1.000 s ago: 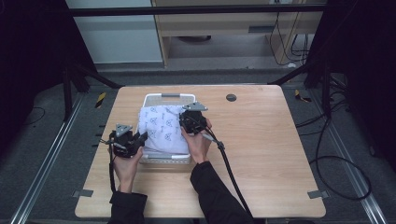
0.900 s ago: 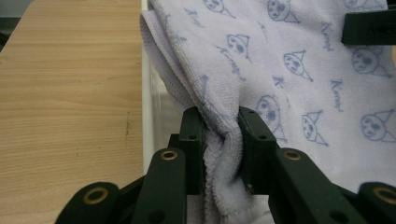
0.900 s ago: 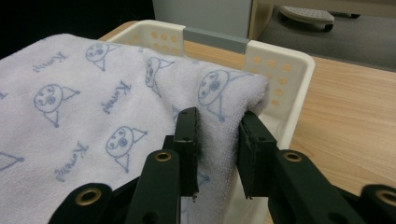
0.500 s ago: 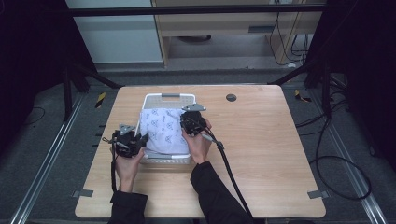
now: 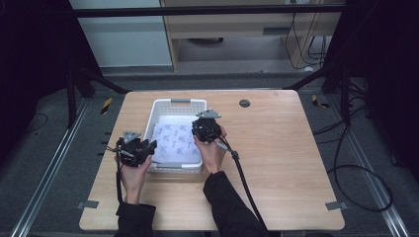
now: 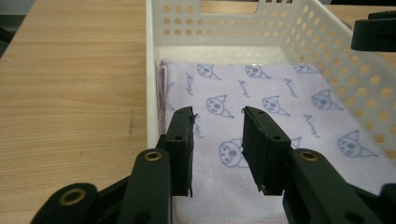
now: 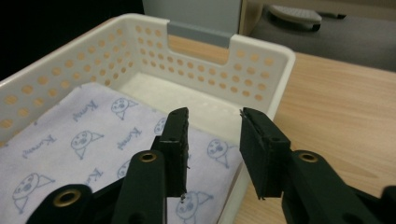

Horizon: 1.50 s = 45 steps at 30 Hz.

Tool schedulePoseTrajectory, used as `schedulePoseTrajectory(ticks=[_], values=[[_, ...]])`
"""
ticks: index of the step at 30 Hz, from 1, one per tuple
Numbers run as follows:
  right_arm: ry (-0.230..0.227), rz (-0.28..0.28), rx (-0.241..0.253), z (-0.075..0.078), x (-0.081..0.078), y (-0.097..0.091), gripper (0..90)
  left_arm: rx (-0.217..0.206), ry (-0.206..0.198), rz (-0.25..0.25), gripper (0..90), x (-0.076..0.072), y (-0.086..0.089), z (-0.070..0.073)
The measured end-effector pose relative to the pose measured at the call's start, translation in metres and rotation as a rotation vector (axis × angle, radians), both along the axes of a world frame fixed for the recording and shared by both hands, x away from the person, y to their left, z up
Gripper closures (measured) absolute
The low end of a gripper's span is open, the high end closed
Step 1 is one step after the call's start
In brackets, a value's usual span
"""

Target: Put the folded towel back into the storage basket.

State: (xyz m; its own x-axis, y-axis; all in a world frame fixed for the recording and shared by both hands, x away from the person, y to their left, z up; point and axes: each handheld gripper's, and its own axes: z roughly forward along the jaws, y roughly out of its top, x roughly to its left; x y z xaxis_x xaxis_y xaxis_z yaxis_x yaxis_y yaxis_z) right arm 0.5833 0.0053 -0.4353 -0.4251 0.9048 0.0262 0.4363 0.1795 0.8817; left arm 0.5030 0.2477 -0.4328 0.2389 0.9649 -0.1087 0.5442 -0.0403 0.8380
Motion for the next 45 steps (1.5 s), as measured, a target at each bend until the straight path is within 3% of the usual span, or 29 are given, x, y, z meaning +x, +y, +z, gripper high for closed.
schedulePoseTrajectory(ticks=[7,13,16,21,31,35,45], values=[[-0.063,0.024,0.027,0.011,-0.008,-0.012,51.1,-0.006,-0.039,-0.009,57.0,-0.011,-0.002,0.009],[-0.042,0.031,0.053,0.011,-0.020,-0.030,41.4,-0.031,-0.090,-0.034,51.5,-0.024,-0.002,0.014],[-0.031,0.036,0.071,0.009,-0.026,-0.038,39.5,-0.033,-0.094,-0.040,49.2,-0.028,-0.002,0.014],[-0.013,0.050,0.092,0.006,-0.046,-0.068,31.8,-0.047,-0.123,-0.059,44.5,-0.043,-0.001,0.009],[-0.051,0.070,0.125,0.011,-0.079,-0.112,21.3,-0.033,-0.157,-0.098,37.1,-0.061,-0.010,0.008],[-0.042,0.104,0.118,0.006,-0.093,-0.127,19.1,-0.044,-0.159,-0.111,34.8,-0.067,-0.009,0.007],[0.006,0.045,0.128,-0.020,-0.110,-0.171,17.4,-0.040,-0.161,-0.105,32.5,-0.080,-0.010,0.001]])
